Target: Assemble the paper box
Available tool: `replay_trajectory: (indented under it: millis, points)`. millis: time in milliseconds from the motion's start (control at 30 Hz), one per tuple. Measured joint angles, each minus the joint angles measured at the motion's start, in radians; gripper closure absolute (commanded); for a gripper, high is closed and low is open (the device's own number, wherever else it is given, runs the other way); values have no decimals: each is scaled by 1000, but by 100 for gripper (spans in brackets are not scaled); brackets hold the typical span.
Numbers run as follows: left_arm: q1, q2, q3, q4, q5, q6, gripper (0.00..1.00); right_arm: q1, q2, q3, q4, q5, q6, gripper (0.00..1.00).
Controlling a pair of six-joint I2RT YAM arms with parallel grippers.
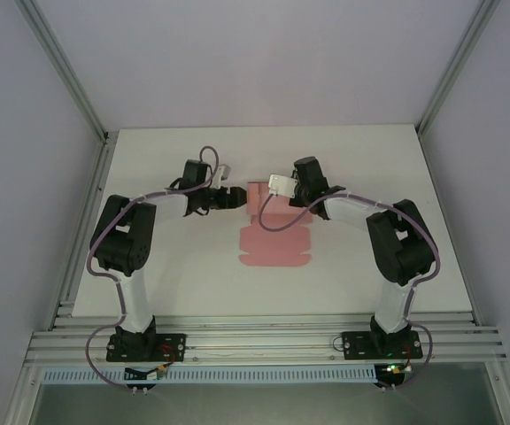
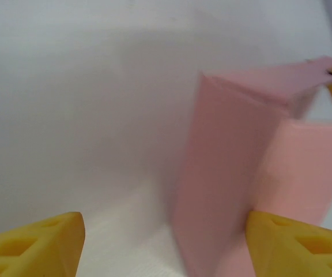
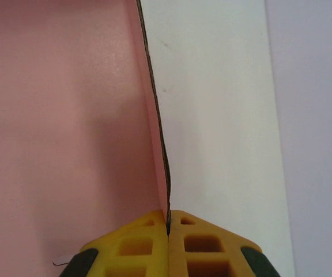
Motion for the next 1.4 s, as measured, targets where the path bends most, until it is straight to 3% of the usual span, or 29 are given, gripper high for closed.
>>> replay_trajectory:
  millis: [200, 433, 900, 1067, 1400]
  points:
    - [-1, 16, -88, 212, 124, -104, 38, 16, -60, -71, 88, 18, -21, 100]
    - [-1, -37, -191, 401, 148, -129, 34, 74, -154, -159, 210, 70, -78, 100]
    - [-84, -260, -336, 218, -76, 69, 39, 262, -133, -381, 554, 307, -227, 100]
    - [-132, -359, -409, 173, -148, 109, 30, 276, -132, -402, 567, 339, -229, 100]
    - [-136, -463, -446, 179, -232, 114, 9, 228, -187, -345, 518, 295, -278, 100]
